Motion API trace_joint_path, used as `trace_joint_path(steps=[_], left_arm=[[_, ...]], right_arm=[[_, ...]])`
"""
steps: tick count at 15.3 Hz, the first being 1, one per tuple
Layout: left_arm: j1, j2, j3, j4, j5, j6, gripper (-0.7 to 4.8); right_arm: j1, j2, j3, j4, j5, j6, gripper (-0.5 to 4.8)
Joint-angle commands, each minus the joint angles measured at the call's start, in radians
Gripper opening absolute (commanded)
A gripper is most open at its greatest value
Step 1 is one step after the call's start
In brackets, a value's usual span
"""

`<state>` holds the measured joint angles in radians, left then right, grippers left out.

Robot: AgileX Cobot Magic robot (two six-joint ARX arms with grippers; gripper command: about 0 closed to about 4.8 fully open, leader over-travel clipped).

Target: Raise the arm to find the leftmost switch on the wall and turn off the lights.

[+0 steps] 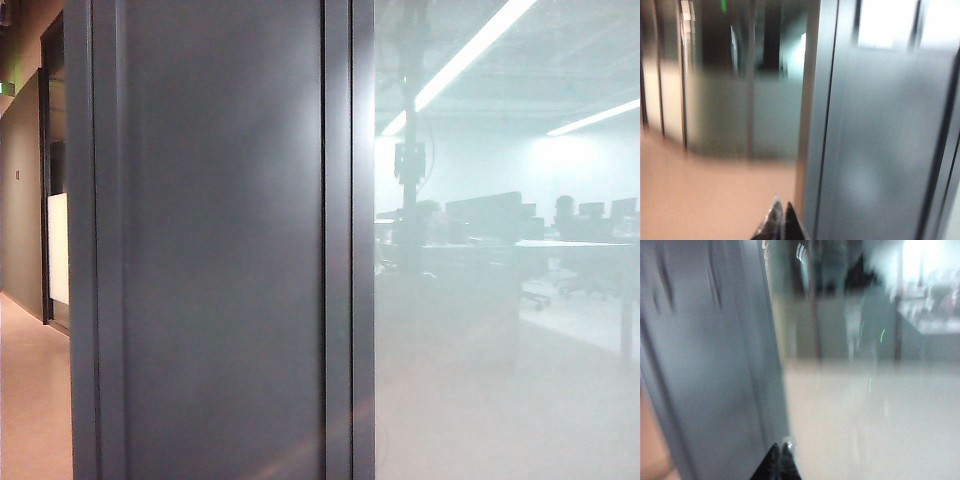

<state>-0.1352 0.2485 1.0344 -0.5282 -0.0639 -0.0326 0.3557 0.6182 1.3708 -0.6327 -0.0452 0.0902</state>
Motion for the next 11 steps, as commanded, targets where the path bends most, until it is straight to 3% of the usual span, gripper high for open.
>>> trace_joint_path(steps=[1,4,11], left_arm=[[0.000,0.003,-0.061,-0.119,0.005,-0.114,-0.06],[0.000,0.003,-0.064,-0.174,0.019,-0.115,-0.05],[0.000,0.003,-0.064,-0.174,0.019,-0.115,-0.05]], right_arm=[[0.000,-0.106,-0.166,0.008,0.026,-0.016,-0.01],[0.001,-0.166,-0.270,0.006,0.028,-0.016,-0.01],[0.001,-0.169,-0.282,-0.128,0.024,-0.016,-0.01]])
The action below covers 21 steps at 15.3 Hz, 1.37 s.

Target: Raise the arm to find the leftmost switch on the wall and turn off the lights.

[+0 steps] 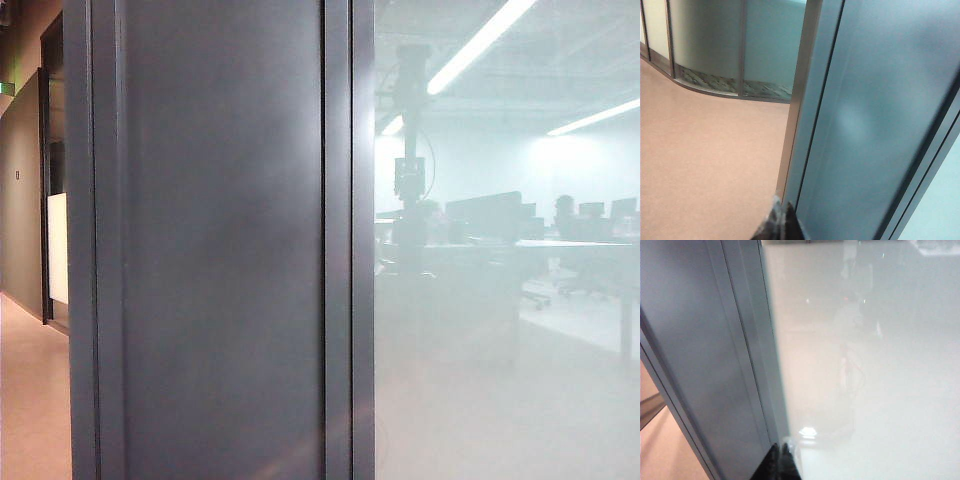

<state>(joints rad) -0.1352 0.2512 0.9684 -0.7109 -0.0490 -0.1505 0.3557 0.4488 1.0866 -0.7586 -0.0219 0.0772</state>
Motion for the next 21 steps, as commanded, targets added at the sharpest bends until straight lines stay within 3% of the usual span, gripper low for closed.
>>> trace_joint_path(steps=[1,5,6,9,10,11,14,17,21], left_arm=[[0.000,0.001,0.002,0.009,0.004,0.003,-0.05],[0.000,0.001,0.002,0.008,0.004,0.009,-0.05],[0.000,0.000,0.002,0.001,-0.007,0.098,-0.05],[0.050,-0.006,-0.064,0.033,-0.194,0.088,-0.05],[0.095,-0.014,-0.130,0.077,-0.205,0.087,-0.05],[0.135,-0.032,-0.211,0.151,-0.188,0.087,-0.05],[0.219,-0.095,-0.465,0.415,0.011,0.087,-0.05],[0.218,-0.130,-0.627,0.581,0.032,0.066,-0.05],[0.218,-0.233,-0.809,0.616,0.076,0.054,-0.05]], right_arm=[[0.001,0.000,0.002,-0.003,0.001,-0.003,-0.01],[0.001,0.000,0.002,-0.003,0.001,-0.003,-0.01],[0.001,0.000,0.002,-0.003,0.001,-0.003,-0.01],[0.001,0.000,0.002,-0.003,0.001,-0.003,-0.01],[0.001,0.000,0.002,-0.002,0.001,-0.003,-0.01],[0.001,0.000,0.002,-0.002,0.001,-0.003,-0.01],[0.001,0.000,0.002,-0.002,0.001,-0.003,-0.01],[0.001,0.000,0.002,-0.002,0.001,-0.003,-0.01],[0.001,0.000,0.002,-0.002,0.001,-0.003,-0.01]])
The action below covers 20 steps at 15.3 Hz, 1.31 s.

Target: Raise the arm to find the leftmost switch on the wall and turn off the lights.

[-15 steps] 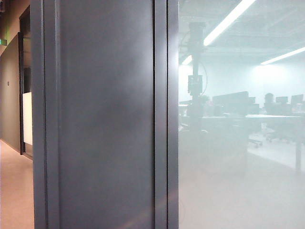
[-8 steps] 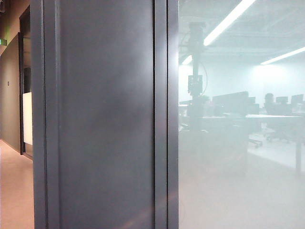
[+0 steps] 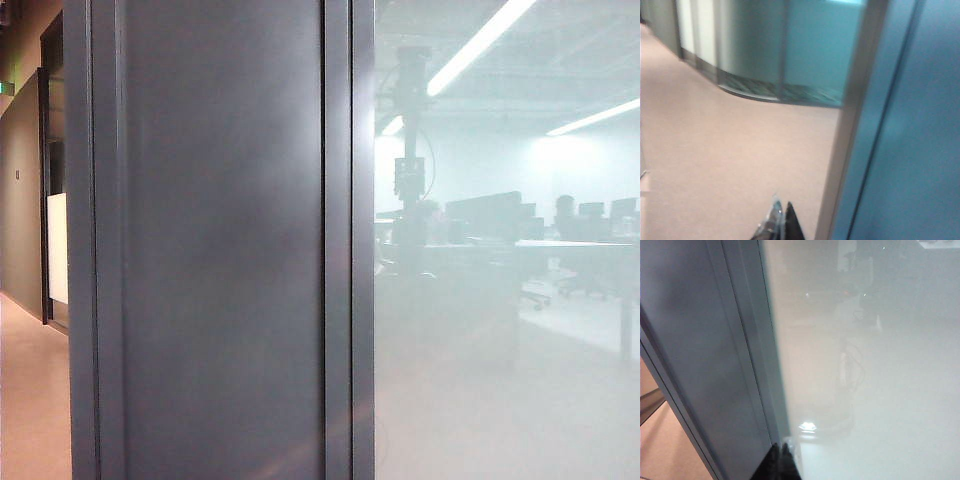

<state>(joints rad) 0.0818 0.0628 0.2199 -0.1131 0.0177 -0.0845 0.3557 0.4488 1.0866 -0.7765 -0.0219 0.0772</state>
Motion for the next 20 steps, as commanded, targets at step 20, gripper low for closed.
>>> trace_joint_path(steps=[20], left_arm=[[-0.043,-0.059,-0.211,0.100,0.031,-0.020,-0.05]], right_arm=[[0.001,0.000,0.002,0.017,0.001,-0.003,-0.01]])
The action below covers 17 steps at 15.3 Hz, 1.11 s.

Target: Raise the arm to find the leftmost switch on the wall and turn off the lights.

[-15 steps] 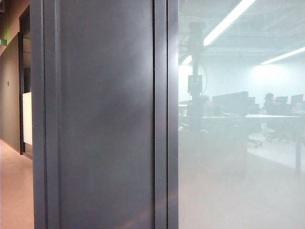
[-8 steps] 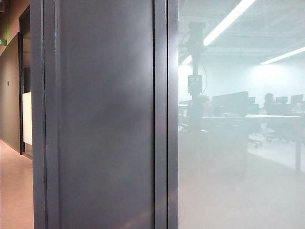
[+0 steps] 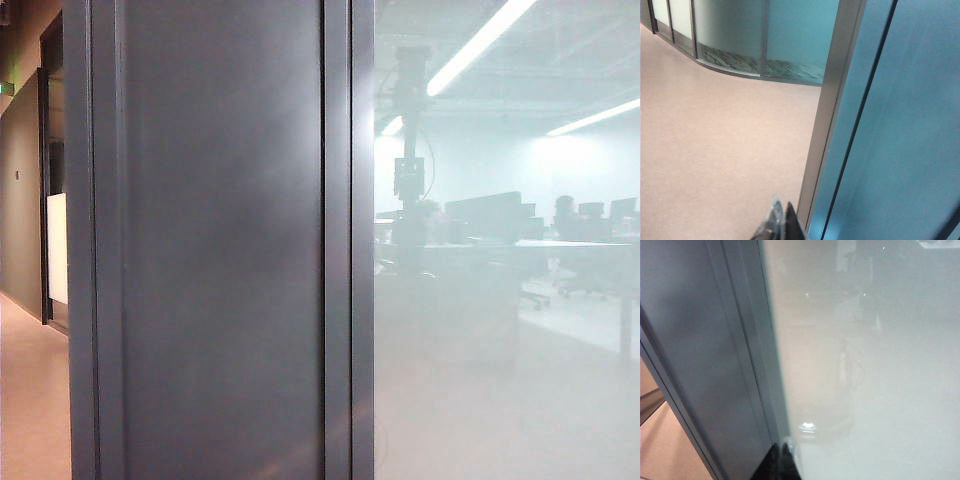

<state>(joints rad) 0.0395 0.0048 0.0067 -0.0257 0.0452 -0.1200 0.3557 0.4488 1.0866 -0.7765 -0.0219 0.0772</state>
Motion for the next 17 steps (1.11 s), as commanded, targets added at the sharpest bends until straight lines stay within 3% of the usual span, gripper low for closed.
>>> trace_joint_path(steps=[1,7,17], left_arm=[[-0.001,-0.001,0.002,0.013,0.003,0.019,-0.05],[-0.001,-0.001,0.002,0.017,0.004,0.113,-0.05],[0.000,-0.001,0.002,0.025,0.003,0.124,-0.05]], right_arm=[[0.001,0.001,0.002,0.017,0.001,-0.003,-0.01],[0.001,0.000,0.002,0.017,0.001,-0.003,-0.01],[0.001,0.000,0.002,0.017,0.001,-0.003,-0.01]])
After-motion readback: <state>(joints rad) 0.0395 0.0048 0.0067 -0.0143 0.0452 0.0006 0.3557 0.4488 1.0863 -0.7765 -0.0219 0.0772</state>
